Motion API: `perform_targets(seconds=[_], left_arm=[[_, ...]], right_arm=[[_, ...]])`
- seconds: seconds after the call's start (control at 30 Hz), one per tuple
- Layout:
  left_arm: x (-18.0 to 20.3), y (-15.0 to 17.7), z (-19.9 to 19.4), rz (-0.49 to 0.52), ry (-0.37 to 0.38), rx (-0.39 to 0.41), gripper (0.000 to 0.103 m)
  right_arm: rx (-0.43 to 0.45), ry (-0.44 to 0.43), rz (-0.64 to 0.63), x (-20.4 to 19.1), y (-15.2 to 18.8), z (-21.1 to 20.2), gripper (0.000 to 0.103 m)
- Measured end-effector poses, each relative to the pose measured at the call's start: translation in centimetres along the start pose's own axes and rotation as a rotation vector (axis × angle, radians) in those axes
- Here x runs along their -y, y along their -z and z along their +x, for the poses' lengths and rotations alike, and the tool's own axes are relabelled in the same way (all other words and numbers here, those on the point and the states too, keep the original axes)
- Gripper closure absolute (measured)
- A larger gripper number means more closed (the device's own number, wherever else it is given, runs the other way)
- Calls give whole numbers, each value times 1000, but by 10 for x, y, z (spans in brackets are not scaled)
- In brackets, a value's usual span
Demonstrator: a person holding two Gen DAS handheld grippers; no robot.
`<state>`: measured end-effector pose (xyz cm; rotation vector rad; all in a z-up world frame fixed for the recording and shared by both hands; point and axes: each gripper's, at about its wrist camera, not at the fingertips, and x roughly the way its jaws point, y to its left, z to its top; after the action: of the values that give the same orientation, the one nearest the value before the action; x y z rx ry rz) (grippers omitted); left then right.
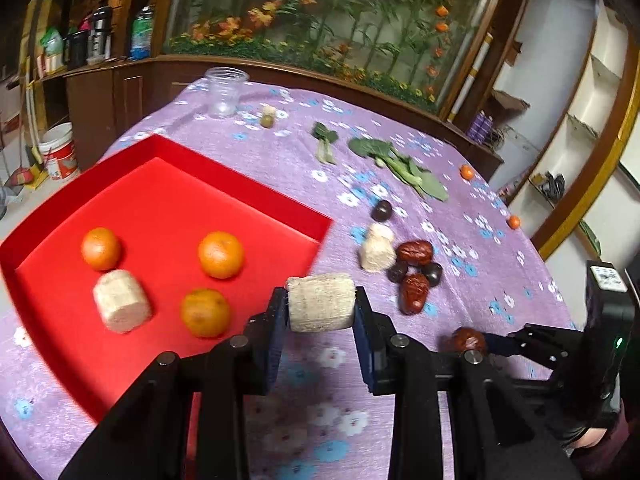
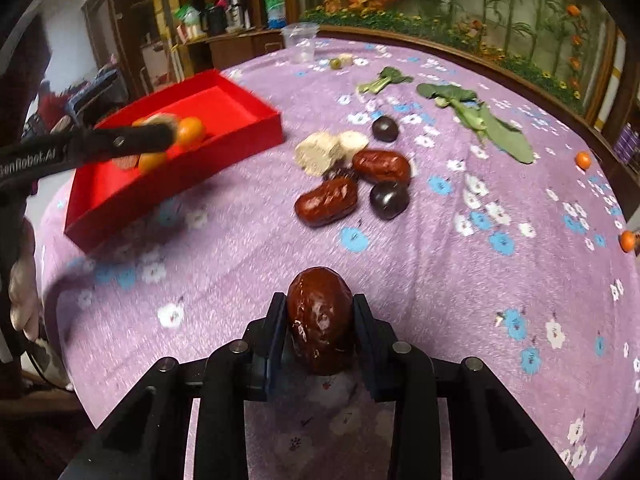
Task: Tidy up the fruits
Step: 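Carry the chunk and red date into the red tray and open both tools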
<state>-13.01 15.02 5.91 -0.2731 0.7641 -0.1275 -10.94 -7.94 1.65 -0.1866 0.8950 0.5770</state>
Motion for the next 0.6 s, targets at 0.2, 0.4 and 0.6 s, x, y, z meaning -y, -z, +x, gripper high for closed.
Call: perform_targets(seconds=[0.2,0.4,0.6], left_arm=[[-41,-5,-15,-84,-62,34,73],[-89,-6,-19,-162,-176,38,72],[-115,-5,-19,-179,-245,29,73]], right_arm=[[39,-44,-31,-25,-35,-11,68],[37,-157,-75,-66,-85,6,68],[-4,-210,-91,-100,-136,56,68]])
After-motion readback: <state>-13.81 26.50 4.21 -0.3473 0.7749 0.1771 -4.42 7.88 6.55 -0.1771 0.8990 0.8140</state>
